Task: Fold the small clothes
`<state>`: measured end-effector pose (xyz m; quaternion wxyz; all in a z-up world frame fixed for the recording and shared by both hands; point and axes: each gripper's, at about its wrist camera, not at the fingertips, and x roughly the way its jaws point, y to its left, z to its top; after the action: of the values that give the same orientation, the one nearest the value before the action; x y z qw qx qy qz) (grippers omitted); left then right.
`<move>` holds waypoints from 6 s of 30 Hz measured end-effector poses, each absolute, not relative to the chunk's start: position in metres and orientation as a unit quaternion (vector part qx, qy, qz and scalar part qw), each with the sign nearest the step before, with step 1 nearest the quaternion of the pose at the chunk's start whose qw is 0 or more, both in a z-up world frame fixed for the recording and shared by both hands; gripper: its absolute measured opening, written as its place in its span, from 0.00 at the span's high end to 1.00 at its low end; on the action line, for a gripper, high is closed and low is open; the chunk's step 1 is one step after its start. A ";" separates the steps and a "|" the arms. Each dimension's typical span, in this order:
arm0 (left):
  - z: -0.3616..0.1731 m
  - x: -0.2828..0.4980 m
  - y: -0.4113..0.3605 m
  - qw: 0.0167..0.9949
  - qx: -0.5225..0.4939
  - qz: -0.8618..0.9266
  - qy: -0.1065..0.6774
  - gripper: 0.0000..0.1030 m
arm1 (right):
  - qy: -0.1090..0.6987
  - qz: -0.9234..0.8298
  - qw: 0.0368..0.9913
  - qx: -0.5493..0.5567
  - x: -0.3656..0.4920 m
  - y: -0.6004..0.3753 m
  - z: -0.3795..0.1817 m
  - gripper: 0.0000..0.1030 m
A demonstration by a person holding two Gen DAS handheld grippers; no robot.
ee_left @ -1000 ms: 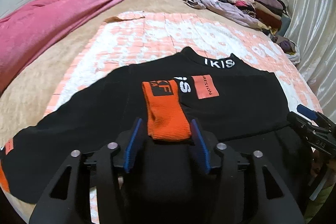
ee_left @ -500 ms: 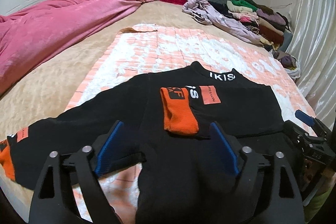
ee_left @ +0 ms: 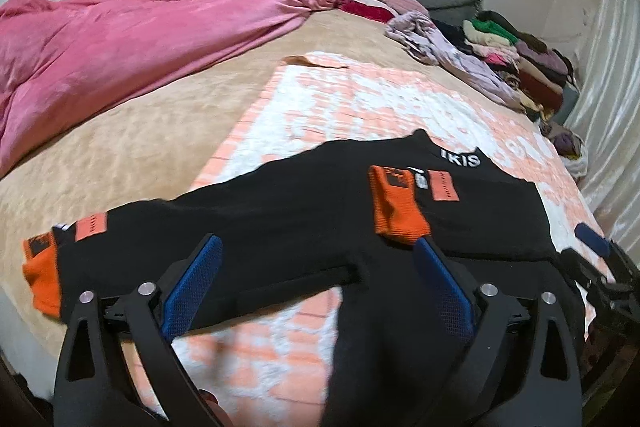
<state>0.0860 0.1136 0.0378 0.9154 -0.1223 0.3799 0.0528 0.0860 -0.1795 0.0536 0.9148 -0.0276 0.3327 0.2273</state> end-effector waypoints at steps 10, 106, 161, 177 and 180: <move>0.045 0.062 0.158 0.915 -0.150 0.092 0.363 0.07 | 0.330 0.273 0.902 -0.060 0.070 -0.123 0.057 0.10; 0.018 0.168 0.040 0.901 -0.129 -0.096 0.404 0.69 | 0.428 0.198 0.878 0.076 0.158 -0.202 0.011 0.11; 0.004 0.194 0.065 0.917 -0.083 -0.011 0.389 0.58 | 0.414 0.108 0.903 -0.024 0.214 -0.270 0.032 0.93; -0.032 0.212 0.048 0.897 -0.056 -0.003 0.439 0.52 | 0.430 0.064 0.900 0.034 0.217 -0.312 0.005 0.90; -0.026 0.209 0.048 0.900 -0.062 -0.003 0.431 0.53 | 0.425 0.098 0.898 0.051 0.204 -0.316 0.010 0.80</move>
<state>0.2087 0.0482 -0.0263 0.9001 -0.0619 0.4312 -0.0032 0.2037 -0.3157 0.0097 0.8983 0.0511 0.4253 0.0978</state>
